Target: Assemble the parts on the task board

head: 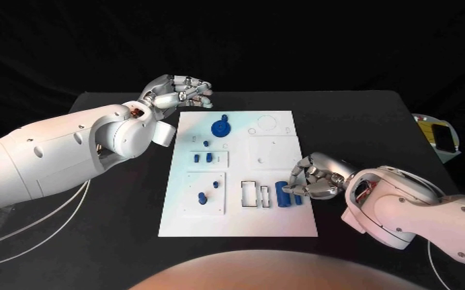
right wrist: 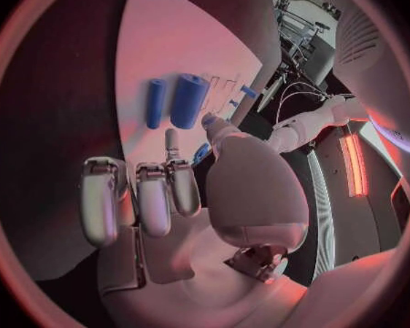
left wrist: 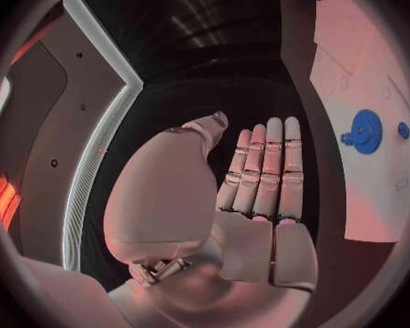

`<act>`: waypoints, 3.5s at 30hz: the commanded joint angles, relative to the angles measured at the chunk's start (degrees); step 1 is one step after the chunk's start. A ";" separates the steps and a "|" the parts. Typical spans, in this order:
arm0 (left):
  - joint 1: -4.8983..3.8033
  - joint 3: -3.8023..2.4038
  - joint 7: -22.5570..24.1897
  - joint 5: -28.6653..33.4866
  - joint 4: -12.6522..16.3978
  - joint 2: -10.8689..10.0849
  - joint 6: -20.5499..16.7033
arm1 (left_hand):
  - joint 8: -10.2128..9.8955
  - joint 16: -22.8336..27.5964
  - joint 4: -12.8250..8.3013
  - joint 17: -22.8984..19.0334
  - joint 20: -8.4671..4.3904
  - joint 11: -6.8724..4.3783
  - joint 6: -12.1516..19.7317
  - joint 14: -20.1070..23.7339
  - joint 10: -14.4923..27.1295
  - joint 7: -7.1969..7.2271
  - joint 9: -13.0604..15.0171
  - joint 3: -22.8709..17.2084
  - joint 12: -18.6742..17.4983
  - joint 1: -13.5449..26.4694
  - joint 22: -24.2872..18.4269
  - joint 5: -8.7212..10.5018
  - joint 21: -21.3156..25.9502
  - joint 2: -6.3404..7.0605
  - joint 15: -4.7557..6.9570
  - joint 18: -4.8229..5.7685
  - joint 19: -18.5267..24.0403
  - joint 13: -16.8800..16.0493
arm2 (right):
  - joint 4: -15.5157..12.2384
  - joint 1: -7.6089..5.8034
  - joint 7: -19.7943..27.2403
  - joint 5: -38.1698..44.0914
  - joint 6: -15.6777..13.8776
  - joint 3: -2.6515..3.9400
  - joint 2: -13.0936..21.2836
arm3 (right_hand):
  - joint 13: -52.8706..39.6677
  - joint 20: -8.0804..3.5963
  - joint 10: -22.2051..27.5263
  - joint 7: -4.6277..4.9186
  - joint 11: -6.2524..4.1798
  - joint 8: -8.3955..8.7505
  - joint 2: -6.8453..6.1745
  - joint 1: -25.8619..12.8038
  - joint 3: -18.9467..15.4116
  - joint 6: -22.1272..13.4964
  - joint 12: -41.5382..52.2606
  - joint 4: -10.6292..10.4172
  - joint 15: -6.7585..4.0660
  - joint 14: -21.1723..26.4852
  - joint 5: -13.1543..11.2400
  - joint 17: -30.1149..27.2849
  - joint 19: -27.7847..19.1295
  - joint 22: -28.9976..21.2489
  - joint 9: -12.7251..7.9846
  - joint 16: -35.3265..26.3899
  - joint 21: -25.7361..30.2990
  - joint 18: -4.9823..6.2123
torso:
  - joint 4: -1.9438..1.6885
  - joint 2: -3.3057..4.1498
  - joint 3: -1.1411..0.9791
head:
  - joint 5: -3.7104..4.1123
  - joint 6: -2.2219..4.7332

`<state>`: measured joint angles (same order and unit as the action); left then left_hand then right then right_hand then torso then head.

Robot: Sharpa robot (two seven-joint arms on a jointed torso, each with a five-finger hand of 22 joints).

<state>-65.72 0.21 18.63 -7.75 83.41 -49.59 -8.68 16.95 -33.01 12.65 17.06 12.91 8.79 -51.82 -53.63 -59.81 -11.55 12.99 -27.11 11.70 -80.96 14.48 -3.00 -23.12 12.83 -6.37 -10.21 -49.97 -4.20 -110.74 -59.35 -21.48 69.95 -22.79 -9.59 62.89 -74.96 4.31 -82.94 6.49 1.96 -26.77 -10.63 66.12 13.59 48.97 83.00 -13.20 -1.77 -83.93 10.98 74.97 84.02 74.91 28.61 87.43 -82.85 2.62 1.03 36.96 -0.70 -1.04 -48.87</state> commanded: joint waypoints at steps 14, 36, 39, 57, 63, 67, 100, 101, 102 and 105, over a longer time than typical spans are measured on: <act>-0.01 -0.02 0.55 0.32 0.29 -0.13 1.11 | 0.33 0.34 0.02 0.09 0.12 -0.37 -0.11 0.09 -0.07 0.43 0.11 0.49 0.33 0.54 -0.12 0.12 0.35 -0.25 0.33 -0.22 -0.42 -0.06 | 0.57 0.67 -3.62 4.23 3.59 -0.03 -2.24 | -3.71 -0.89 -0.36 -1.00 -0.87 -2.08 0.11 -0.92 -4.81 1.72 -0.38 -3.46 -0.97 -4.68 0.39 7.52 3.44 12.76 1.14 0.37 -0.64 -1.13 | 0.03 0.05 -0.03 | 0.30 -0.80; -0.02 -0.02 0.04 0.50 0.57 -0.42 2.26 | 0.20 0.62 0.31 0.25 0.26 0.04 0.12 0.71 0.38 -0.24 0.05 1.20 0.30 0.41 -0.59 0.12 1.12 -0.26 0.02 -0.16 -0.36 -0.02 | 2.08 2.53 -8.10 13.27 8.50 -0.04 -5.57 | -3.76 -1.11 -0.13 -1.33 -1.16 -3.77 2.75 2.17 -14.38 1.39 -1.36 -3.20 -1.21 -4.64 -0.52 7.46 3.20 12.70 2.55 0.34 0.14 -1.00 | 0.04 0.00 0.00 | 0.50 -1.02; -0.02 -0.02 -0.13 0.71 0.64 -0.39 2.45 | 0.16 0.62 0.55 0.31 0.29 0.14 0.19 0.75 0.48 -0.38 0.02 1.41 0.32 0.56 -0.68 0.11 1.26 -0.37 -0.04 -0.16 -0.41 -0.02 | 2.02 2.60 -8.23 13.62 8.26 -0.04 -5.68 | -3.85 -1.14 -0.17 -1.41 -1.22 -3.98 3.42 3.32 -14.52 1.56 -1.39 -3.14 -1.26 -4.65 -0.08 7.52 3.21 12.73 2.66 0.35 0.12 -1.00 | 0.04 0.01 -0.04 | 0.47 -0.84; -0.03 -0.01 -0.63 0.87 0.61 -0.22 2.59 | 0.14 0.62 0.63 0.35 0.31 0.18 0.21 0.77 0.54 -0.43 0.01 1.47 0.32 0.55 -0.74 0.10 1.34 -0.48 -0.07 -0.16 -0.44 -0.02 | 0.00 0.02 -1.85 3.30 -2.83 0.00 -4.83 | -5.29 -1.66 -1.19 -2.15 -1.91 -4.10 6.77 5.92 -11.67 3.70 -0.80 -3.50 -1.83 -4.89 3.58 8.73 4.04 13.48 2.14 0.73 -1.83 -1.45 | 0.04 -0.04 0.02 | 0.65 -0.68; -0.03 0.00 -0.78 0.87 0.66 -0.29 2.40 | 0.12 0.61 0.61 0.40 0.33 0.19 0.25 0.80 0.61 -0.43 0.00 1.45 0.33 0.33 -0.80 0.08 1.44 -0.64 -0.09 -0.17 -0.48 -0.03 | -0.21 -0.90 -0.90 1.38 -3.43 0.00 -5.79 | -5.35 -1.74 -1.28 -2.24 -1.99 -4.05 7.19 4.60 -11.68 4.09 -0.85 -3.50 -1.90 -4.89 2.29 8.73 4.19 13.61 2.00 0.74 -2.21 -1.53 | 0.05 0.02 0.03 | 0.62 -0.59; -0.03 0.00 -0.79 0.87 0.69 -0.36 2.36 | 0.12 0.61 0.61 0.40 0.33 0.19 0.25 0.80 0.61 -0.43 0.00 1.45 0.33 0.33 -0.80 0.08 1.44 -0.64 -0.09 -0.17 -0.48 -0.03 | -0.10 -1.08 -0.81 0.67 -3.02 0.00 -6.69 | -5.42 -1.74 -1.33 -2.27 -2.01 -4.07 7.26 4.59 -11.63 4.15 -0.81 -3.49 -1.91 -4.90 2.26 8.78 4.22 13.64 2.00 0.75 -2.29 -1.55 | -0.08 0.05 0.04 | 0.65 -0.69; -0.04 0.00 -0.01 2.51 0.80 -0.26 1.68 | -0.13 0.57 0.62 0.53 0.35 0.29 0.66 0.82 0.79 -0.63 -0.12 1.58 0.38 -0.03 -0.96 0.09 1.67 -0.70 -0.13 -0.19 -0.64 -0.03 | 3.61 -0.22 -6.20 3.49 5.47 -0.08 -13.03 | -6.24 -2.90 -2.06 -4.15 -3.61 -7.32 8.76 -3.68 -15.79 8.08 -0.95 -3.60 -3.26 -4.90 2.35 8.90 4.39 13.77 3.28 0.72 -2.59 -1.62 | 0.06 0.10 -0.07 | -0.37 -0.86; -0.04 0.00 -0.01 2.52 0.81 -0.27 1.67 | -0.13 0.57 0.62 0.53 0.35 0.29 0.66 0.82 0.79 -0.63 -0.12 1.58 0.38 -0.03 -0.96 0.09 1.67 -0.70 -0.13 -0.19 -0.64 -0.03 | 3.66 -0.22 -6.22 3.77 5.31 -0.08 -13.13 | -6.28 -2.97 -2.07 -4.20 -3.66 -7.51 8.88 -4.24 -16.30 8.05 -0.98 -3.61 -3.32 -4.90 1.96 8.86 4.40 13.77 3.36 0.70 -2.59 -1.63 | 0.05 0.08 -0.06 | -0.34 -0.90; -0.04 0.00 -0.02 2.52 0.81 -0.27 1.66 | -0.13 0.57 0.62 0.53 0.35 0.29 0.66 0.82 0.79 -0.63 -0.12 1.58 0.38 -0.03 -0.96 0.09 1.67 -0.70 -0.13 -0.19 -0.64 -0.03 | 3.69 -0.22 -6.23 3.93 5.19 -0.08 -13.19 | -6.26 -3.00 -2.06 -4.21 -3.68 -7.59 8.93 -4.50 -16.58 8.02 -1.02 -3.60 -3.34 -4.89 1.67 8.85 4.38 13.76 3.40 0.69 -2.55 -1.62 | 0.05 0.09 -0.07 | -0.34 -0.90; -0.04 0.00 -0.06 2.53 0.84 -0.31 1.63 | -0.19 0.57 0.65 0.56 0.36 0.33 0.76 0.83 0.85 -0.69 -0.15 1.63 0.38 -0.07 -1.00 0.09 1.73 -0.73 -0.15 -0.19 -0.68 -0.03 | 3.75 -0.21 -6.14 4.55 4.77 -0.08 -13.38 | -6.30 -3.10 -2.04 -4.26 -3.71 -8.35 9.72 -6.14 -19.55 7.69 -1.30 -3.60 -3.41 -4.89 -3.78 8.81 4.37 13.74 3.73 0.65 -2.47 -1.61 | 0.02 0.13 -0.08 | -0.23 -0.83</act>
<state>-65.72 0.25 17.91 -5.84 84.07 -49.94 -7.25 16.95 -32.72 13.21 17.54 13.32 9.22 -51.30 -53.13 -59.38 -12.07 12.92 -25.92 11.69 -80.74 13.58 -3.00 -21.64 12.60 -6.46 -10.22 -50.38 -4.18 -106.99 -59.64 -26.92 72.15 -17.93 -9.64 49.62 -74.95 1.43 -84.00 2.11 -1.27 -34.87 -0.96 60.52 -5.31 56.84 81.73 -16.80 -4.73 -84.02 8.48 74.91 84.00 74.94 32.28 87.87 -85.30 2.10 1.09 37.06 -0.76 -1.36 -49.73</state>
